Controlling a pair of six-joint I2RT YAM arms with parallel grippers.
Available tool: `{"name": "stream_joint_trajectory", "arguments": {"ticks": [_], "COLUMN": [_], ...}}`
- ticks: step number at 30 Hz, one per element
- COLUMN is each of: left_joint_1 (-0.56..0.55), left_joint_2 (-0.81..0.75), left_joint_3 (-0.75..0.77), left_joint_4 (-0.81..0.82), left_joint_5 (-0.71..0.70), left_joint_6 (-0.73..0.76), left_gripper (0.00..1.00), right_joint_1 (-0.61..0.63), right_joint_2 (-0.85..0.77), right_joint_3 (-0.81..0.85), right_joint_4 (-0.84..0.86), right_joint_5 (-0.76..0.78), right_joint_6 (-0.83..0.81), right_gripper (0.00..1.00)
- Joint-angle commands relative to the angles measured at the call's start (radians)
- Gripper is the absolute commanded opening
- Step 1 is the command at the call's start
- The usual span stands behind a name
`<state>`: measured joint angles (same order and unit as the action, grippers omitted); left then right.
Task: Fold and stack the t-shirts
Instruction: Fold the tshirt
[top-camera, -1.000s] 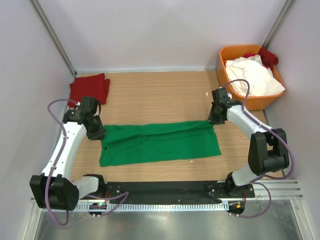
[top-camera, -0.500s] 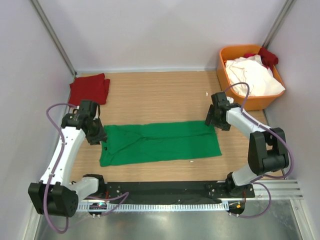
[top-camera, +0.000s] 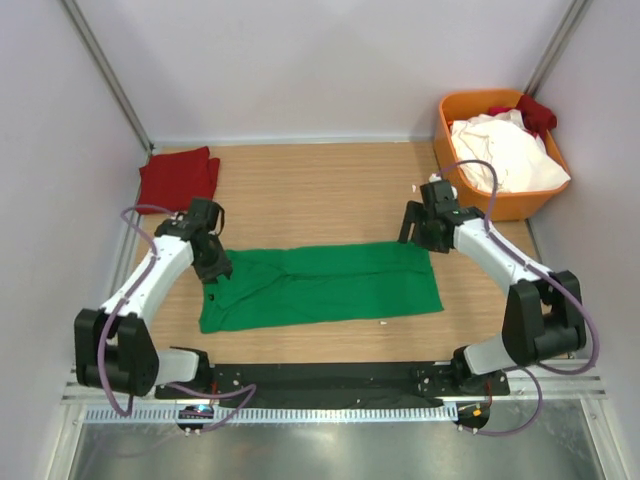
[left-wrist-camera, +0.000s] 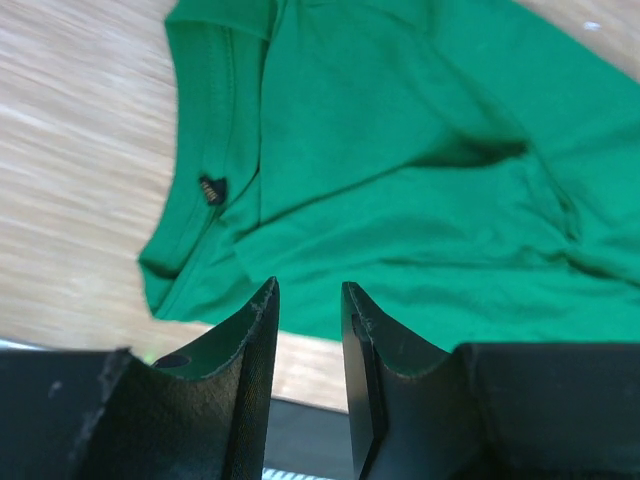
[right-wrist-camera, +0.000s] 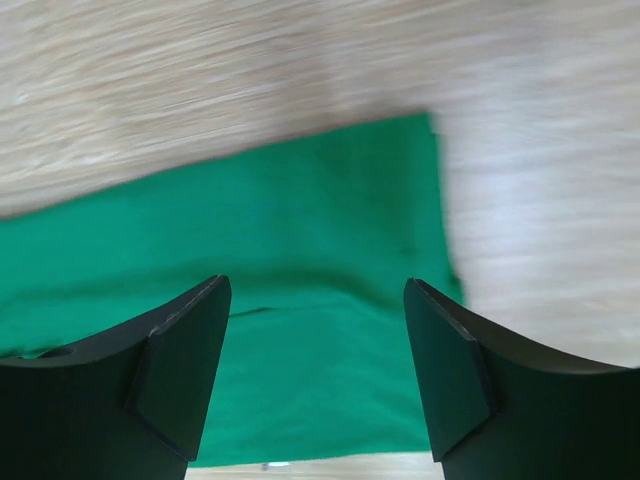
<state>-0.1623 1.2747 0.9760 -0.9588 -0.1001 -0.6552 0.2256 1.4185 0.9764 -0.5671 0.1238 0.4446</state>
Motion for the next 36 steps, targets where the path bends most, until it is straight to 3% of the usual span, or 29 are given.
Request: {"name": "stream_joint_trajectory", "arguments": {"ticks": [1, 6, 11, 17, 20, 25, 26, 28, 29, 30, 31, 32, 33, 34, 35, 36], "left_joint_1": [-0.042, -0.097, -0.126, -0.128, -0.132, -0.154, -0.167, -0.207, -0.22, -0.238, -0.244, -0.247, -0.252, -0.269, -0.279, -0.296], "left_joint_2": [0.077, 0.233, 0.374, 0.648, 0.806, 1.101, 1.241, 1.404, 1.492, 1.543, 1.502, 1.433, 1.354, 1.183, 1.128, 1.079], "left_joint_3": [-0.054, -0.06, -0.025, 0.165, 0.364, 0.985, 1.243, 1.584, 1.896, 1.962, 1.94, 1.72, 1.578, 1.461, 1.352, 1.34], "left_joint_4": [0.152, 0.226, 0.291, 0.284, 0.218, -0.018, -0.04, -0.12, -0.133, -0.06, 0.003, 0.102, 0.202, 0.28, 0.325, 0.312], "left_joint_5": [-0.039, -0.067, -0.133, -0.187, -0.223, -0.127, -0.112, 0.05, 0.095, 0.229, 0.27, 0.299, 0.342, 0.361, 0.334, 0.306], "left_joint_6": [-0.089, -0.123, -0.098, -0.07, -0.054, -0.02, -0.005, 0.092, 0.117, 0.143, 0.146, 0.152, 0.166, 0.189, 0.242, 0.267], "left_gripper": [0.33, 0.32, 0.31, 0.27, 0.26, 0.27, 0.27, 0.28, 0.3, 0.36, 0.39, 0.42, 0.54, 0.61, 0.68, 0.76], "right_joint_1": [0.066, 0.1, 0.142, 0.28, 0.395, 0.786, 0.846, 0.987, 1.012, 1.038, 1.04, 1.04, 1.037, 1.034, 1.02, 1.008], "right_joint_2": [0.101, 0.224, 0.234, 0.221, 0.208, 0.143, 0.146, 0.178, 0.186, 0.185, 0.175, 0.163, 0.148, 0.119, 0.105, 0.087], "right_joint_3": [0.065, 0.056, -0.034, -0.201, -0.278, -0.274, -0.237, -0.057, 0.009, 0.121, 0.166, 0.204, 0.238, 0.301, 0.324, 0.34], "right_joint_4": [0.07, 0.105, 0.145, 0.217, 0.254, 0.318, 0.334, 0.271, 0.163, 0.11, 0.063, -0.015, -0.054, -0.085, -0.126, -0.134], "right_joint_5": [-0.153, -0.128, -0.07, -0.046, -0.061, -0.072, -0.085, -0.055, 0.009, 0.04, 0.066, 0.13, 0.169, 0.204, 0.241, 0.294], "right_joint_6": [-0.032, -0.018, 0.016, 0.156, 0.273, 0.526, 0.549, 0.52, 0.475, 0.455, 0.432, 0.415, 0.376, 0.352, 0.327, 0.289], "right_gripper": [0.76, 0.72, 0.71, 0.72, 0.73, 0.73, 0.74, 0.78, 0.79, 0.82, 0.83, 0.84, 0.86, 0.88, 0.89, 0.9]}}
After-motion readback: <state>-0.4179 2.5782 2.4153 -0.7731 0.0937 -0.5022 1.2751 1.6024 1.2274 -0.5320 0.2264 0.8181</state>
